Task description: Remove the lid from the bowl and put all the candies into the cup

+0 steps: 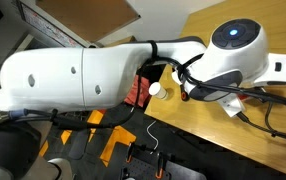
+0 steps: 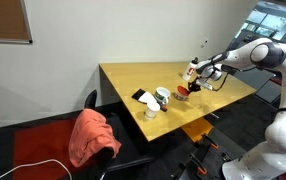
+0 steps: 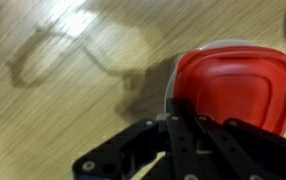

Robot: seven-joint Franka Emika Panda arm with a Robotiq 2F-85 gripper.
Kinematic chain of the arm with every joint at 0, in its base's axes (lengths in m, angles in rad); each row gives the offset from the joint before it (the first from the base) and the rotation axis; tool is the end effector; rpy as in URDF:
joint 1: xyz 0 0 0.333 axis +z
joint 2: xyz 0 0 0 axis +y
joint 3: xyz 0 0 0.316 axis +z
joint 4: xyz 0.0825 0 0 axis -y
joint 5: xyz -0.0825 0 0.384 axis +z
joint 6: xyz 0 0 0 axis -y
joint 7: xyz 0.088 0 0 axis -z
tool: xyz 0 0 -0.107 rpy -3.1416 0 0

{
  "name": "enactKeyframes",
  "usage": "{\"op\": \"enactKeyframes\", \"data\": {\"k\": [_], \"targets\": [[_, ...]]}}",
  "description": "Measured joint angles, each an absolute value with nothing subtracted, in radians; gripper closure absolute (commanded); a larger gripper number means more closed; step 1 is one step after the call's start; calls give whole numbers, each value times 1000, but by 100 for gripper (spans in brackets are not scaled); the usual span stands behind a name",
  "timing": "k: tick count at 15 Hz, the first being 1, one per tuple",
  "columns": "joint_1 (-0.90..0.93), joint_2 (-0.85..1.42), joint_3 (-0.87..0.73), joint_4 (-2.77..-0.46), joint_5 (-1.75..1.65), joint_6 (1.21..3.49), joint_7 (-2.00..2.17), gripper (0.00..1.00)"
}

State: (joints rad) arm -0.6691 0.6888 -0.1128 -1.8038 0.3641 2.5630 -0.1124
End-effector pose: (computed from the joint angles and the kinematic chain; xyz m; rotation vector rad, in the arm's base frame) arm 0.4664 -0.4636 0.1702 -2.7147 1.3770 -0.2037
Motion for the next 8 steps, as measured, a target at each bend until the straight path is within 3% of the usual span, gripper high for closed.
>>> {"op": "enactKeyframes", "data": {"k": [8], "targets": [[-668, 621, -116, -1806, 363, 2563, -114, 98]]}}
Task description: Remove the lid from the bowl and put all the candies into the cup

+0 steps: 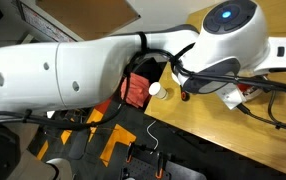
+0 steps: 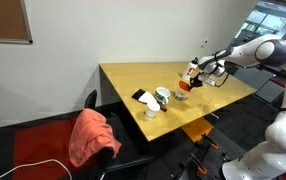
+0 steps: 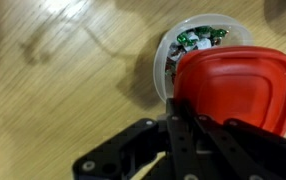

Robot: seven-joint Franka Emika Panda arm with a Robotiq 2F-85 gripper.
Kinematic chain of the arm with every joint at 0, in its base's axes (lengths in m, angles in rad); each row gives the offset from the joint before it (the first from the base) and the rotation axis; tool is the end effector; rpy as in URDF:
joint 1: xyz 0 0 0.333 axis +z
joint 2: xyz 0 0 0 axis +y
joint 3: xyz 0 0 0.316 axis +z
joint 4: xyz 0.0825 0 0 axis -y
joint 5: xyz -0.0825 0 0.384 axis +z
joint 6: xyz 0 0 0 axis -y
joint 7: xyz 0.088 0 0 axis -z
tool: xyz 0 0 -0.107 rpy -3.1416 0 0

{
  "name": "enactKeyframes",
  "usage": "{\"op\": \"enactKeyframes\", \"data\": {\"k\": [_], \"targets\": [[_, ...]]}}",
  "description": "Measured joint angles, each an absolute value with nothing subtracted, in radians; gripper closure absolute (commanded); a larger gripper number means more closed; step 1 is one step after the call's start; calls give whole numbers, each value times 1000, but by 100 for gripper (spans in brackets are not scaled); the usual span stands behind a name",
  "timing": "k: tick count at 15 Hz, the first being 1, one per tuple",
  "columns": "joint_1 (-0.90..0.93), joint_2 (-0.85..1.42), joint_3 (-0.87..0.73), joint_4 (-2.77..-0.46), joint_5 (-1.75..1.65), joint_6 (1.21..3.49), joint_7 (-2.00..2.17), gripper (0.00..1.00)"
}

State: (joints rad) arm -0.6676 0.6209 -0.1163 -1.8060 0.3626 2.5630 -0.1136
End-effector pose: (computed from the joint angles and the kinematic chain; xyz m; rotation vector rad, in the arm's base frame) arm 0.4726 -0.4698 0.2141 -2.7250 1.3739 -0.3021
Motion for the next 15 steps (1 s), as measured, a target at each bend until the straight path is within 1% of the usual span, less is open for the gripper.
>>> {"op": "enactKeyframes", "data": {"k": [8, 15], "targets": [[-663, 590, -9, -1756, 386, 2566, -242, 98], [-573, 718, -34, -1632, 359, 2579, -228, 98]]}}
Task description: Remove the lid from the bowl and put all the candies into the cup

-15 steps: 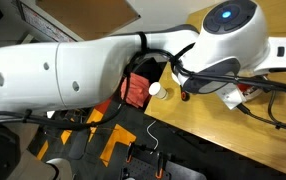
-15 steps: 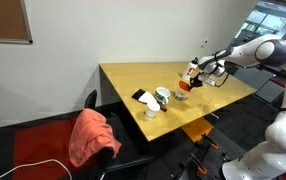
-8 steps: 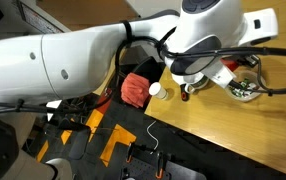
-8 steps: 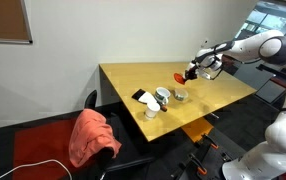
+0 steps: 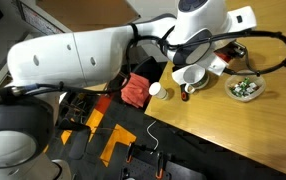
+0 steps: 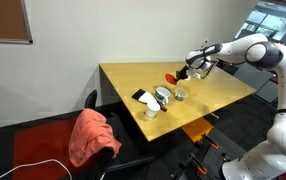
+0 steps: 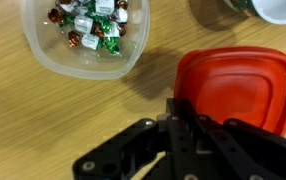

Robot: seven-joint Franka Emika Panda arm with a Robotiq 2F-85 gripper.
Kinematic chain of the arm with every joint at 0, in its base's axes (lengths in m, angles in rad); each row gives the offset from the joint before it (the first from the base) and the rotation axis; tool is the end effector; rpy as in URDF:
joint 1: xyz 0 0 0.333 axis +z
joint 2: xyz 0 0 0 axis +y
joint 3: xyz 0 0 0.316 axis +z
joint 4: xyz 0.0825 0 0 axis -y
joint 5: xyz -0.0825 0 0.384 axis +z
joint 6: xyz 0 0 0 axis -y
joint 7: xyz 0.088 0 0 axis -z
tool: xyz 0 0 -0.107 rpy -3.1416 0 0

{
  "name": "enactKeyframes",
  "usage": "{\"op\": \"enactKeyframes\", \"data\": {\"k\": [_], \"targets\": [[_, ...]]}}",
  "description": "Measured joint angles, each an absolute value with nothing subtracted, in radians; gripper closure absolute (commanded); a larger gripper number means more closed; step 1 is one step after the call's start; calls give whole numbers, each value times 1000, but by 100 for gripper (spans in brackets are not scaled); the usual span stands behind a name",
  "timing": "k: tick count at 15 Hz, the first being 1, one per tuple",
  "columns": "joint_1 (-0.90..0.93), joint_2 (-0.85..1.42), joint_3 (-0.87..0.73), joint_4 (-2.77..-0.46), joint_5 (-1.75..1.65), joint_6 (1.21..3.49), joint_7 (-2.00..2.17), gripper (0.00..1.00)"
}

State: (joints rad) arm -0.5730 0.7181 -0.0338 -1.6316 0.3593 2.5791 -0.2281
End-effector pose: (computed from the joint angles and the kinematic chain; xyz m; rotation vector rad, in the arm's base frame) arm 0.5822 -0.4074 0.2210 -2.8576 0.9637 -0.4433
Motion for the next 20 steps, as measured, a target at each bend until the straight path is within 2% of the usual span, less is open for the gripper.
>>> {"op": "enactKeyframes", "data": {"k": [3, 4, 5, 6, 14, 20], "targets": [[-556, 805, -55, -1555, 354, 2579, -223, 98], [-555, 831, -58, -1530, 353, 2579, -223, 68], [-555, 854, -62, -1507, 353, 2579, -223, 67], [-556, 874, -65, -1486, 353, 2578, -223, 61], [-573, 885, -67, -1446, 353, 2544, -224, 1], [-568, 739, -152, -1601, 292, 2462, -202, 0]]}}
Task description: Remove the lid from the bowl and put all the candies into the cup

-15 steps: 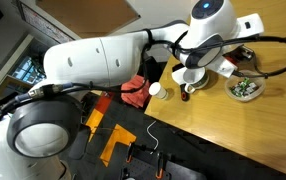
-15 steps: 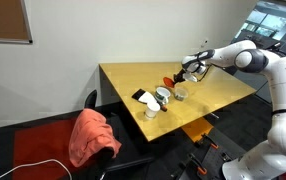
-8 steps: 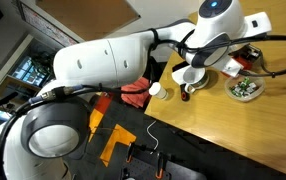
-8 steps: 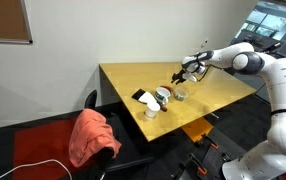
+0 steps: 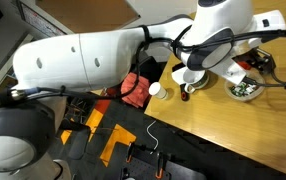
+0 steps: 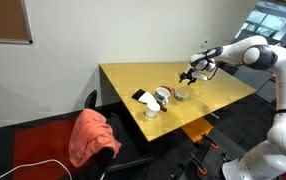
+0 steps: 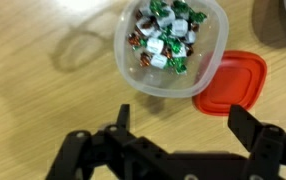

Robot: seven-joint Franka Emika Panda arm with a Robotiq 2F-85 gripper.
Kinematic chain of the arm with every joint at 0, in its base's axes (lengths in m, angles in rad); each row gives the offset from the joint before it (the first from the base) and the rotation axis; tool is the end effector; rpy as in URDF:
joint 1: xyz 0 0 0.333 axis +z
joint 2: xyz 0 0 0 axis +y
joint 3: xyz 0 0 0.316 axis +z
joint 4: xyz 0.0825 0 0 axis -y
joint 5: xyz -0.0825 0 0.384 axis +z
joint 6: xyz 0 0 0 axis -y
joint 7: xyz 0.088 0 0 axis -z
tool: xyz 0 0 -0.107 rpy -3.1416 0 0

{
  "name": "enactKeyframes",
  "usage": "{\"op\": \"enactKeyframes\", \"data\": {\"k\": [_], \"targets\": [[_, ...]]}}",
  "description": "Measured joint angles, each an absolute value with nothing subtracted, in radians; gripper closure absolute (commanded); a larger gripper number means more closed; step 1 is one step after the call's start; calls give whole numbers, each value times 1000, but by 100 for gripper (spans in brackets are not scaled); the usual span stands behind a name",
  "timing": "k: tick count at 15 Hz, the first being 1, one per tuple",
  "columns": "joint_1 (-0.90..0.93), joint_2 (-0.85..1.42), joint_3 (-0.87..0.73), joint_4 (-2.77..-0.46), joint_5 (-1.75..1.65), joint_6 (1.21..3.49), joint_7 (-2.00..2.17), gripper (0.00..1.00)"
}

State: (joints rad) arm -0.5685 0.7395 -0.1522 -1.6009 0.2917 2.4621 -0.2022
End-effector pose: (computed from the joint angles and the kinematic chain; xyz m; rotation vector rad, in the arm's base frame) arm 0.5420 -0.4559 0.2121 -2.9217 1.0459 -0.2561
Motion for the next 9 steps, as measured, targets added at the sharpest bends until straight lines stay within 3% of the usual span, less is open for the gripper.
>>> {"op": "enactKeyframes", "data": {"k": [4, 9], "targets": [[-564, 654, -211, -1714, 233, 2384, -188, 0], [-558, 632, -218, -1819, 249, 2469, -120, 0]]}}
